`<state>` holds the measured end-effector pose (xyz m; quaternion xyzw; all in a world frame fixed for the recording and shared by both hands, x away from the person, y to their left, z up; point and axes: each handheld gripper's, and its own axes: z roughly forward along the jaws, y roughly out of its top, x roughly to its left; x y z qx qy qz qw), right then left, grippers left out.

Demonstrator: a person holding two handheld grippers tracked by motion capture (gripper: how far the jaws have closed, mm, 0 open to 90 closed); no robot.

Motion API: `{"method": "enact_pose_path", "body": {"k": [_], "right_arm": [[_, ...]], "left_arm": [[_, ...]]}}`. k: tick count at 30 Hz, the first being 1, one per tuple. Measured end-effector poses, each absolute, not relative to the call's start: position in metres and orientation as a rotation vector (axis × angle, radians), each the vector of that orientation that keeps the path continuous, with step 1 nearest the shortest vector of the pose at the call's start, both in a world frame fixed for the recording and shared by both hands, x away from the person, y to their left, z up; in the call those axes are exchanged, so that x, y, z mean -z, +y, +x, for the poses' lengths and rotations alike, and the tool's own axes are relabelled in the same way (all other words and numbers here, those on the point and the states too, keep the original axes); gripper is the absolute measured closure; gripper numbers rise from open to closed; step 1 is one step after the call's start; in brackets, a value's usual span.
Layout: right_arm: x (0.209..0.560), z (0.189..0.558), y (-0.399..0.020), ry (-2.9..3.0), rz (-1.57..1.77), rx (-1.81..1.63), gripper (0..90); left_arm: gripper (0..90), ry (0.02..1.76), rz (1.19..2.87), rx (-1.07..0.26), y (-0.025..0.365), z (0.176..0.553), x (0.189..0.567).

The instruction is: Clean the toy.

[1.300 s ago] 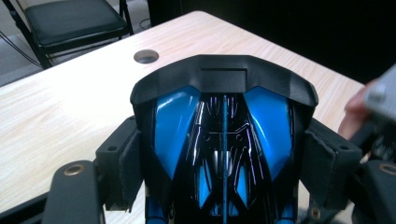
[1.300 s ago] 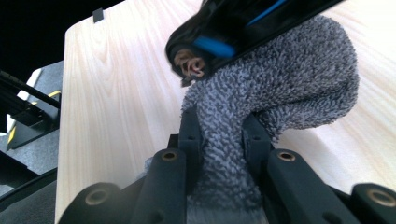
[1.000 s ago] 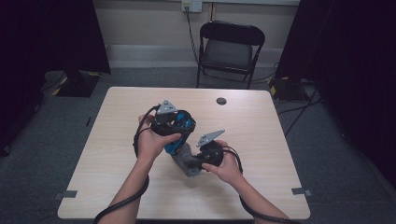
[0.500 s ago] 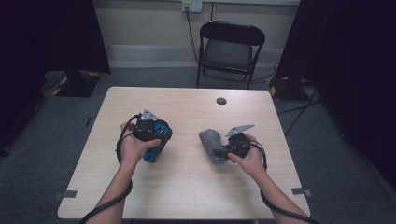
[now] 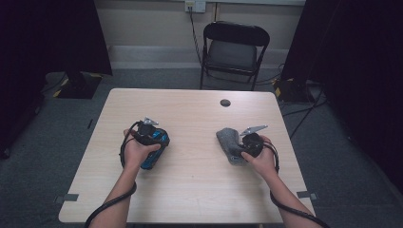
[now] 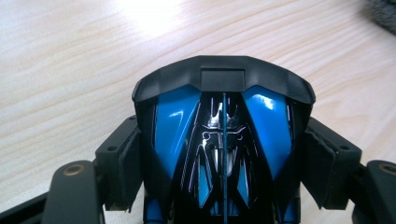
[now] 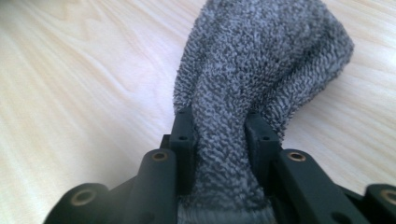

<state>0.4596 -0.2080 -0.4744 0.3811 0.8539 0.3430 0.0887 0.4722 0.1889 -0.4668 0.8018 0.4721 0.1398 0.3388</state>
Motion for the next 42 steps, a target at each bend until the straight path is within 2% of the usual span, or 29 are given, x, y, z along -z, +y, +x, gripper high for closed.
{"method": "enact_pose_path", "body": {"k": [4,8,15,21,26,35,38,42], "right_arm": [[0.477,0.461,-0.211,2.535,1.144,-1.03,65.9],[0.479,0.462,-0.213,2.523,1.156,-1.034,58.9],[0.479,0.461,-0.218,2.492,1.175,-1.058,42.8],[0.472,0.459,-0.221,2.457,1.181,-1.083,29.6],[0.462,0.453,-0.22,2.45,1.138,-1.111,25.4],[0.449,0.435,-0.213,2.462,1.071,-1.155,19.4],[0.446,0.426,-0.208,2.489,1.029,-1.167,16.2],[0.444,0.415,-0.2,2.515,0.998,-1.202,16.2]], "left_arm": [[25.3,1.247,2.111,-0.361,0.187,0.478,0.474],[25.2,1.257,2.139,-0.39,0.183,0.481,0.48],[24.3,1.242,2.194,-0.405,0.178,0.48,0.488],[18.2,1.248,2.165,-0.409,0.181,0.477,0.477],[16.2,1.221,2.116,-0.389,0.185,0.465,0.461],[15.9,1.066,2.104,-0.374,0.172,0.434,0.439],[15.9,1.011,2.104,-0.327,0.166,0.423,0.437],[15.9,0.965,2.092,-0.273,0.156,0.408,0.437]]}}
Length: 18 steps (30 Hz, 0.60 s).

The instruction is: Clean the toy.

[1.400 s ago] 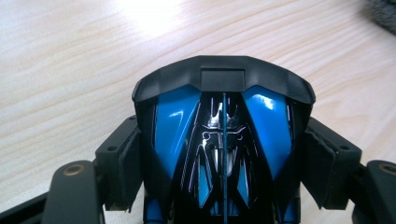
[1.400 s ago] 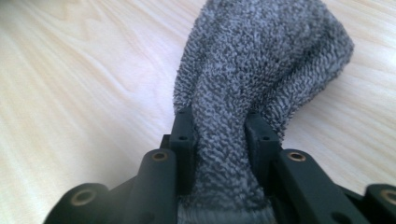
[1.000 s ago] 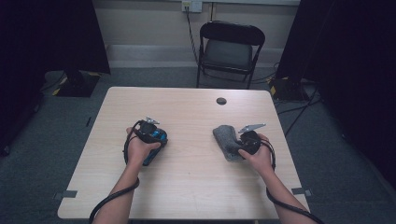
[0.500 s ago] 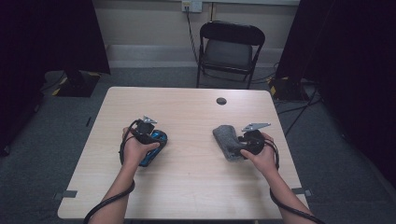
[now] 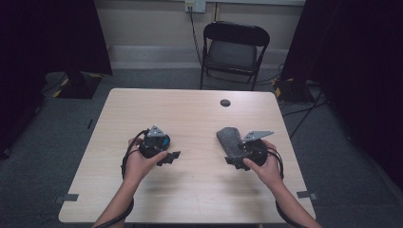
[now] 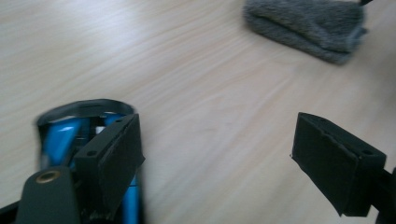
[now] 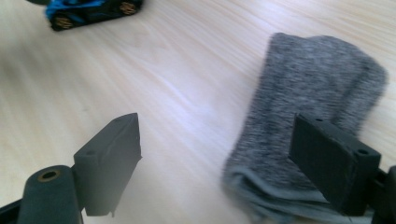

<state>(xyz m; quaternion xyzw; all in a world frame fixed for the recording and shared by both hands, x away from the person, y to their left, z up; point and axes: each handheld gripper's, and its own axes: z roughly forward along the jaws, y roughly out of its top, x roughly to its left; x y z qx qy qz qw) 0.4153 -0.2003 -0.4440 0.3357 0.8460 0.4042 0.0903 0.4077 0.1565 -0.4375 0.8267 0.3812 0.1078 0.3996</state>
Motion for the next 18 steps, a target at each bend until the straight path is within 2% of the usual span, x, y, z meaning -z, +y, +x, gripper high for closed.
{"method": "enact_pose_path", "body": {"k": [11,18], "right_arm": [[0.46,0.38,-0.182,2.617,0.894,-1.239,16.2],[0.48,0.359,-0.167,2.691,0.82,-1.236,16.5]], "left_arm": [[15.9,0.841,2.158,-0.178,0.134,0.368,0.466],[15.9,0.769,2.166,-0.177,0.126,0.352,0.476]]}}
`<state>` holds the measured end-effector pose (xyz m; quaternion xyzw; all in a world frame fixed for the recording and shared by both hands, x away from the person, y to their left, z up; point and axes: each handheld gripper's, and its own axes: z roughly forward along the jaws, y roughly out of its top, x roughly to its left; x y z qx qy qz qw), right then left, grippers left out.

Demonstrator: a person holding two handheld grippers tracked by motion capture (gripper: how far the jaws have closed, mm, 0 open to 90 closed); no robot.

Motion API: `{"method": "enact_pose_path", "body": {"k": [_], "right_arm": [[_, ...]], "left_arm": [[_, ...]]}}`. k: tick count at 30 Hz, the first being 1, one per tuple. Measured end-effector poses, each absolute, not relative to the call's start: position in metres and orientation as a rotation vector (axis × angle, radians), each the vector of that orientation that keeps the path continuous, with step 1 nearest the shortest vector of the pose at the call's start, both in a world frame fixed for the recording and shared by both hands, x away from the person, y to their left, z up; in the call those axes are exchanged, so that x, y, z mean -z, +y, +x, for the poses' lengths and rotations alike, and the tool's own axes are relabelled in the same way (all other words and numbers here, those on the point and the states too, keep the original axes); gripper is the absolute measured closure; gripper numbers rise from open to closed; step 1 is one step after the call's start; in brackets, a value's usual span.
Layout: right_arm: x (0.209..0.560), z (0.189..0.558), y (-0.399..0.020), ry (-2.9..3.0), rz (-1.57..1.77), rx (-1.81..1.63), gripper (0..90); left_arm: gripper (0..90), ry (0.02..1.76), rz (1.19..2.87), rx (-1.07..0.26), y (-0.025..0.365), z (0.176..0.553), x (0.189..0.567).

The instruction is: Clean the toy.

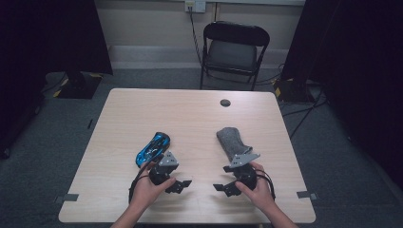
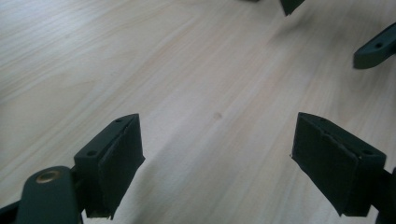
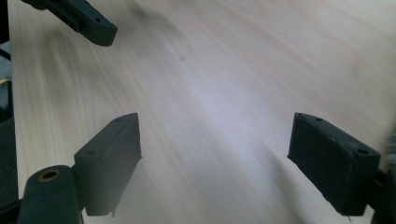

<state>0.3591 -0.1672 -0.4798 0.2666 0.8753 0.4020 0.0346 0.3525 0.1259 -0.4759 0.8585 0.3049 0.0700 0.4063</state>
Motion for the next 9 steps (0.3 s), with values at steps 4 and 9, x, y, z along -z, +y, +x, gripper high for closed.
{"method": "enact_pose_path", "body": {"k": [4,9], "right_arm": [[0.49,0.354,-0.162,2.718,0.796,-1.204,16.5],[0.493,0.35,-0.158,2.738,0.763,-1.188,16.3]], "left_arm": [[15.9,0.736,2.169,-0.177,0.126,0.348,0.482],[16.0,0.7,2.219,-0.188,0.126,0.344,0.488]]}}
